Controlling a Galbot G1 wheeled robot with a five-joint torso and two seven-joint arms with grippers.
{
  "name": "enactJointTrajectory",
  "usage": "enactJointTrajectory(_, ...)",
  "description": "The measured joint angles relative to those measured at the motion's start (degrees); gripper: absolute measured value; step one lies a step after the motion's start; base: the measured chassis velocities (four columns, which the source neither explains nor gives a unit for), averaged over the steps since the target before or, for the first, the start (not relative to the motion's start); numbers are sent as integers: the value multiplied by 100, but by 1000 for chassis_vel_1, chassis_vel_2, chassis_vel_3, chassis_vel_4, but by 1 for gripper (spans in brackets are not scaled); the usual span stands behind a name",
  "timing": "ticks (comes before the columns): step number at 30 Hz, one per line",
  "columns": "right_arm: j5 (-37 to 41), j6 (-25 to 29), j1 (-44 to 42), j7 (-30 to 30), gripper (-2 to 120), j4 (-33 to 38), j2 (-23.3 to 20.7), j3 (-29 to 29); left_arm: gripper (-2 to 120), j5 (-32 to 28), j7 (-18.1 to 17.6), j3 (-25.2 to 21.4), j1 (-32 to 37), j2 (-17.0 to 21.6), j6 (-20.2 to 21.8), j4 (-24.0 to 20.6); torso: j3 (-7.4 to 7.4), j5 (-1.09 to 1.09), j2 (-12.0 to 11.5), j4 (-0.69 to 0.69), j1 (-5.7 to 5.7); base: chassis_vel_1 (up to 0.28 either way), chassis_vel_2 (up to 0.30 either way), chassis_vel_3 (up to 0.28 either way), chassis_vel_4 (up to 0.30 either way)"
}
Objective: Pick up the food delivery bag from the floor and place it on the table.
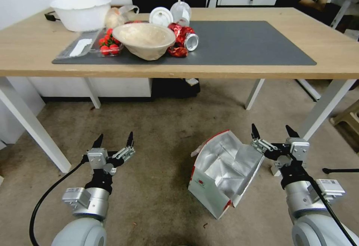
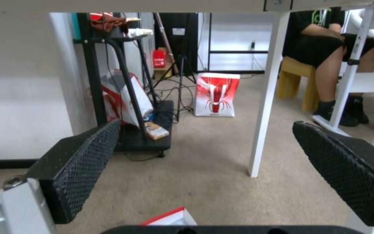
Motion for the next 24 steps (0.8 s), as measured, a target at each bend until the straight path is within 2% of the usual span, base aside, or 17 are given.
enactJointTrajectory(7, 8, 0, 7, 3, 100, -4, 1, 0, 100, 0, 3, 3, -5, 19, 0, 10, -96, 0, -125, 0, -28, 0, 0, 0, 0)
enactJointTrajectory(17, 9, 0, 17, 4, 100, -43, 0, -17, 100, 4, 9, -4, -5, 14, -18, 61, -360, 0, -442, 0, -83, 0, 0, 0, 0)
enactJointTrajectory(19, 9, 0, 17, 4, 100, -43, 0, -17, 100, 4, 9, -4, -5, 14, -18, 61, -360, 0, -442, 0, -83, 0, 0, 0, 0)
enactJointTrajectory(24, 4, -3, 18, 8, 100, -67, -4, -16, 100, 4, 10, -23, -10, 33, -24, 81, -541, 0, -643, 0, -103, 0, 0, 0, 0)
